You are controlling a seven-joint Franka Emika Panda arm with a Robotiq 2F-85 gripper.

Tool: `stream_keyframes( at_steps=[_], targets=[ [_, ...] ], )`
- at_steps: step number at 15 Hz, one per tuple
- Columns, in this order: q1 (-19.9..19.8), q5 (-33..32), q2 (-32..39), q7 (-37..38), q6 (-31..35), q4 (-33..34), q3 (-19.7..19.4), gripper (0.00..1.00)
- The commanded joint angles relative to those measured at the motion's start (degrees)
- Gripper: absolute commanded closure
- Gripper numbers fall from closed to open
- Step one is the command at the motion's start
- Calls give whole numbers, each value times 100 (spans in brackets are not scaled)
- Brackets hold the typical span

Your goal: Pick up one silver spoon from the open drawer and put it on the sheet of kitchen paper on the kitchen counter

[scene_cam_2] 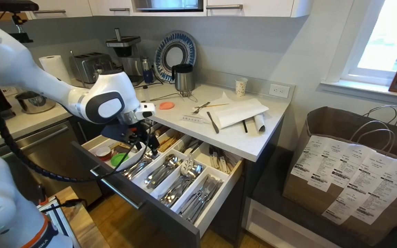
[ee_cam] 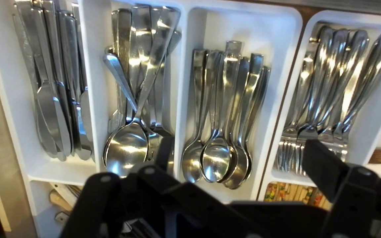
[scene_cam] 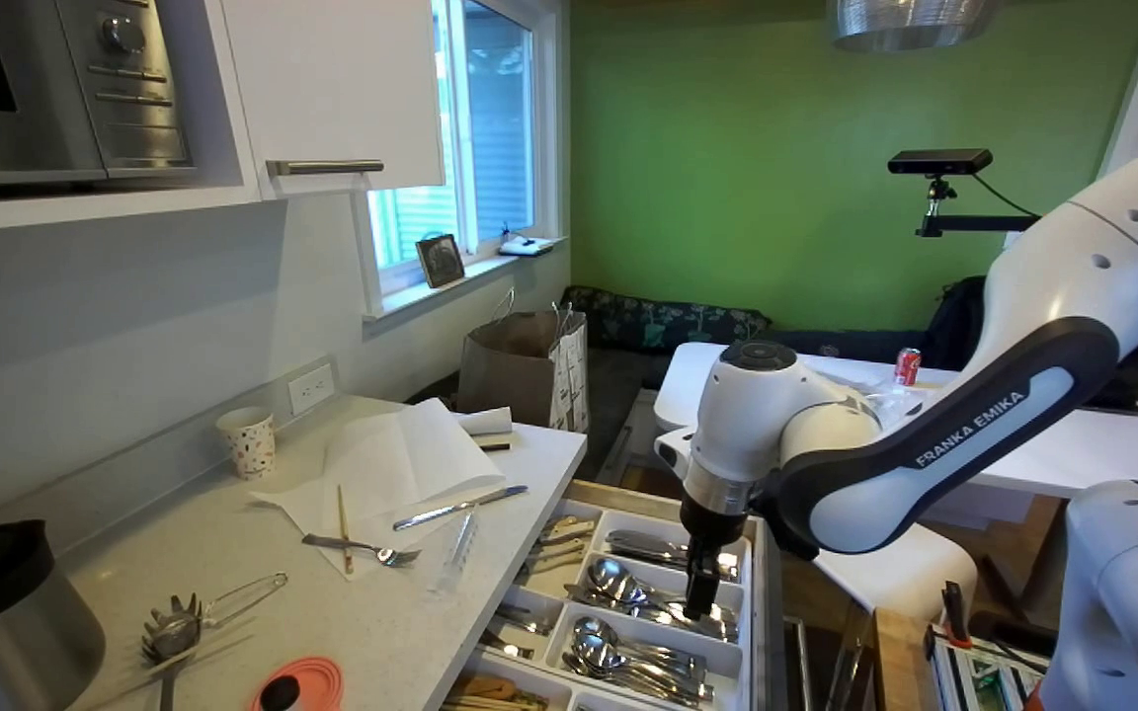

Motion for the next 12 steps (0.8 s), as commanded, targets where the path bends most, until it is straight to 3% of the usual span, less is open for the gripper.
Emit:
stream_keyframes(
  at_steps=[1, 5, 6, 7, 12],
  targets=[
    [-207, -96, 715, 464, 519, 137, 35, 0],
    [-335, -187, 1475, 635, 1304, 260, -30, 0],
    [-392, -342, 1653, 711, 1363, 323, -18, 0],
    [-242, -84, 1175, 464, 1155, 121, -59, 0],
    [-285, -187, 1609, 550, 1283, 322, -90, 0]
  ],
)
